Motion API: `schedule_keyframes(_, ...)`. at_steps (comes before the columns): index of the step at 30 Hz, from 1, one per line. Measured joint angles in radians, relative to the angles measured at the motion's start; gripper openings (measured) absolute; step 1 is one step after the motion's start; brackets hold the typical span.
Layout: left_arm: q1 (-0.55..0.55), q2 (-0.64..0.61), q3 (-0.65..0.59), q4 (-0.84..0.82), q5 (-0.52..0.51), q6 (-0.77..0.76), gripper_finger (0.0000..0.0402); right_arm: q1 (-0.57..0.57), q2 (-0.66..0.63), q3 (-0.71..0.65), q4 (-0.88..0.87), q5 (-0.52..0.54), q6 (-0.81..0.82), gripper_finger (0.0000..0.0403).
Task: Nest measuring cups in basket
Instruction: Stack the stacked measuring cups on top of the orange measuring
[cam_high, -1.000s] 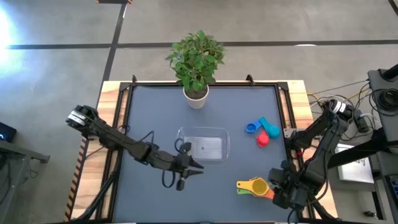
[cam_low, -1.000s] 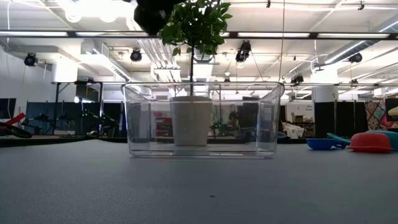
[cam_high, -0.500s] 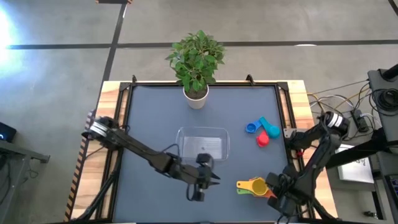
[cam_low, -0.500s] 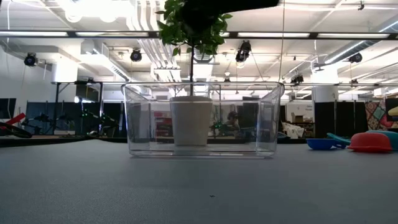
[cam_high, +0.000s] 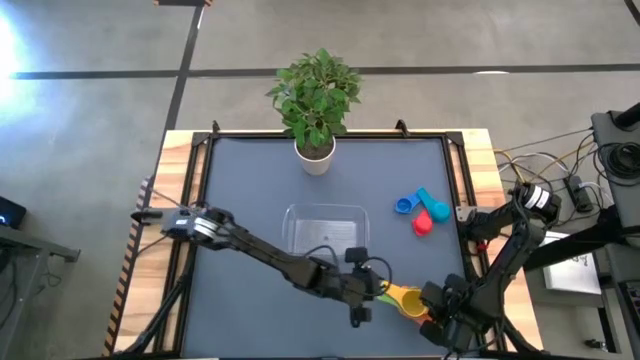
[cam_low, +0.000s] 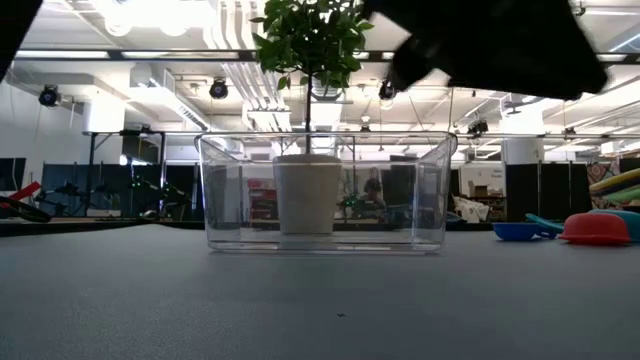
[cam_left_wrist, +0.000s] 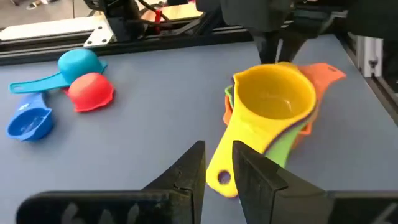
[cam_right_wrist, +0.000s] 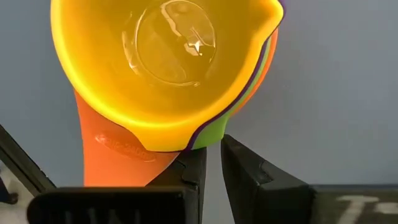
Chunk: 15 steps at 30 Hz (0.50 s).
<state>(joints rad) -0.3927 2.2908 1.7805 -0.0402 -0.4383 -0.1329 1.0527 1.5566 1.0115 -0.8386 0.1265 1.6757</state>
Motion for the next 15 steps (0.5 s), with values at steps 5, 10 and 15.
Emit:
schedule_keyframes(5,0.024,0.076,0.112,-0.047,-0.001,0.009,0.0062,-0.005,0.013,0.0,0.025,0.008,0.0,0.0038)
schedule_keyframes(10,0.053,0.131,0.204,-0.129,-0.013,0.019,0.0062,-0.006,0.017,0.0,0.05,0.009,-0.008,0.0038)
schedule_keyframes(15,0.074,0.201,0.316,-0.268,-0.016,0.02,0.0062,-0.006,0.018,0.0,0.056,0.031,-0.018,0.0038)
